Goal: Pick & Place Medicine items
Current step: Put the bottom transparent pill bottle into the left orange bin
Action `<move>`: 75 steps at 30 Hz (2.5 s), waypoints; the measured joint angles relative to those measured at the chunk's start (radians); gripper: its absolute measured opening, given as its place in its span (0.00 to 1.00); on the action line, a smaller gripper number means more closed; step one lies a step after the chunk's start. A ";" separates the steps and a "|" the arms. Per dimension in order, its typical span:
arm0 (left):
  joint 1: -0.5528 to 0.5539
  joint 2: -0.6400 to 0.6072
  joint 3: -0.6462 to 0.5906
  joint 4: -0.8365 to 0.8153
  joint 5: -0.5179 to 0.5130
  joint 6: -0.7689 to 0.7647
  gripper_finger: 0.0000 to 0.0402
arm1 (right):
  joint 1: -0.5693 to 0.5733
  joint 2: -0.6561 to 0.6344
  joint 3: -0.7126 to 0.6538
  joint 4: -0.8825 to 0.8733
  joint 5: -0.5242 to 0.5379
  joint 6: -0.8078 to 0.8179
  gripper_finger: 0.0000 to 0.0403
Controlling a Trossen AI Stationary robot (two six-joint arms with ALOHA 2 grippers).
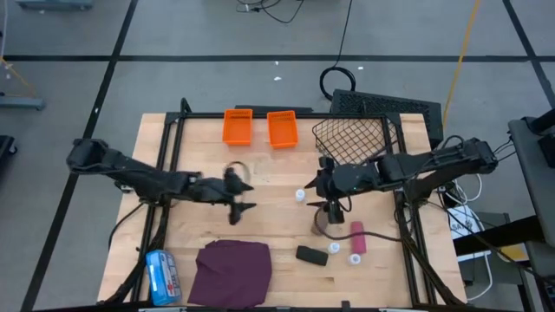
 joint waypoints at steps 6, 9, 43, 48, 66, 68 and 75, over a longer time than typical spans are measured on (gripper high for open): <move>0.043 0.252 0.362 -0.178 0.108 0.121 0.70 | 0.000 -0.101 0.000 -0.020 0.003 -0.009 0.51; 0.073 0.350 0.529 -0.322 0.107 0.151 0.70 | 0.000 -0.151 0.000 -0.035 0.002 -0.018 0.51; 0.163 0.822 0.941 -0.543 0.155 0.207 0.70 | 0.000 -0.258 0.000 -0.120 -0.006 -0.088 0.50; 0.164 0.834 0.941 -0.532 0.154 0.208 0.70 | 0.000 -0.258 0.000 -0.121 -0.006 -0.085 0.50; 0.165 0.840 0.942 -0.500 0.154 0.217 0.70 | 0.000 -0.258 0.000 -0.121 -0.006 -0.086 0.50; 0.165 0.840 0.942 -0.500 0.154 0.217 0.67 | 0.000 -0.258 0.000 -0.123 -0.006 -0.087 0.50; 0.167 0.840 0.942 -0.499 0.155 0.207 0.40 | 0.000 -0.258 0.000 -0.125 -0.006 -0.088 0.50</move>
